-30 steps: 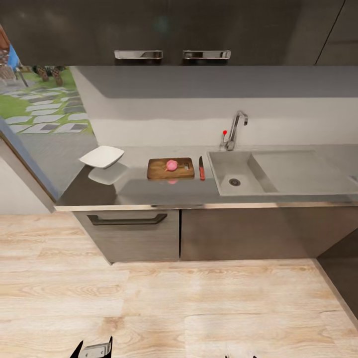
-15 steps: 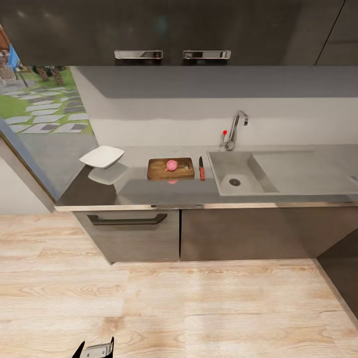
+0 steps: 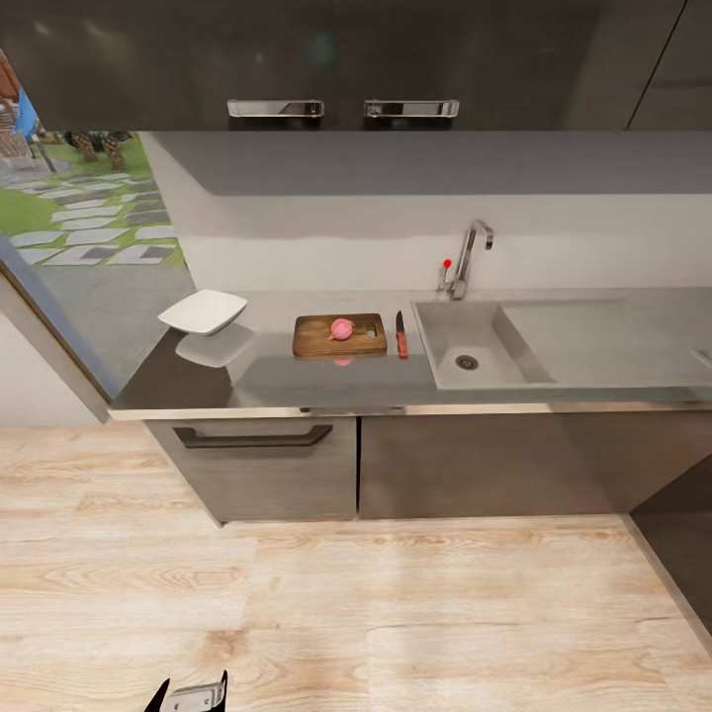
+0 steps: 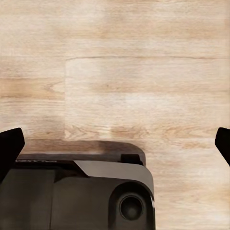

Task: In the kitchen, take the Vidalia onion out of the sink, dice it on the chopping board with the paring knife, put the diced onion into the bowl on the countertop, then place both the paring knife and the chopping board into the sink.

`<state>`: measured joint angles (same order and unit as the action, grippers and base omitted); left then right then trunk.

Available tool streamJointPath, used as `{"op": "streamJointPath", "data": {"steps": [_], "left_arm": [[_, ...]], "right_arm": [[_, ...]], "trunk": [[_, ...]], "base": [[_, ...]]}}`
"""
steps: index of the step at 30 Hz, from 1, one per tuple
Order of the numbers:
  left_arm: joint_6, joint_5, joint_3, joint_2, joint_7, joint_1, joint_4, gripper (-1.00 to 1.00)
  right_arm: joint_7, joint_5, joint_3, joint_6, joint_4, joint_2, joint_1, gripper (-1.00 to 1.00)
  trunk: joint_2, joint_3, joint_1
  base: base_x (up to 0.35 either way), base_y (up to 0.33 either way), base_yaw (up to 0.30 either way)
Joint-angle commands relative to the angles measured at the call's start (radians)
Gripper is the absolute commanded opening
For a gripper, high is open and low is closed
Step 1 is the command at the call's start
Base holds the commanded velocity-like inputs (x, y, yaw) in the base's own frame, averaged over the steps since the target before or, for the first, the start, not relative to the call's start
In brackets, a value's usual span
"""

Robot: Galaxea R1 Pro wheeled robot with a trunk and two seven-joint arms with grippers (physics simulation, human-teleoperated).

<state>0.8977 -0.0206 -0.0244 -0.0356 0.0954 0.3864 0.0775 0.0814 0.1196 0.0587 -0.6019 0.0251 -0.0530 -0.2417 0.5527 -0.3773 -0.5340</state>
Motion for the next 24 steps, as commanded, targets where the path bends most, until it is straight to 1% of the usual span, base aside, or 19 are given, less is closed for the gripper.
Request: {"op": "streamJointPath", "data": {"steps": [1,9,16,24], "left_arm": [[0.005,-0.001,-0.002,0.000,0.000,0.002,0.004,1.00],[0.003,-0.001,-0.002,0.000,0.000,0.002,0.004,1.00],[-0.012,-0.001,-0.002,0.002,0.000,0.002,0.004,1.00],[-0.046,-0.001,-0.002,0.002,-0.002,0.002,0.003,1.00]], "right_arm": [[0.006,0.011,0.006,-0.003,-0.001,0.000,-0.001,1.00],[0.006,0.011,0.006,-0.003,-0.001,-0.001,-0.001,1.00],[0.006,0.011,0.006,-0.003,-0.001,-0.001,-0.001,1.00],[0.007,0.011,0.006,-0.003,-0.001,-0.001,-0.001,1.00]], "trunk": [[0.001,-0.001,0.000],[0.001,-0.001,0.000],[0.001,-0.001,0.000],[0.001,-0.001,0.000]], "base": [[0.000,0.000,0.000],[0.000,0.000,0.000],[0.000,0.000,0.000],[0.000,0.000,0.000]]}}
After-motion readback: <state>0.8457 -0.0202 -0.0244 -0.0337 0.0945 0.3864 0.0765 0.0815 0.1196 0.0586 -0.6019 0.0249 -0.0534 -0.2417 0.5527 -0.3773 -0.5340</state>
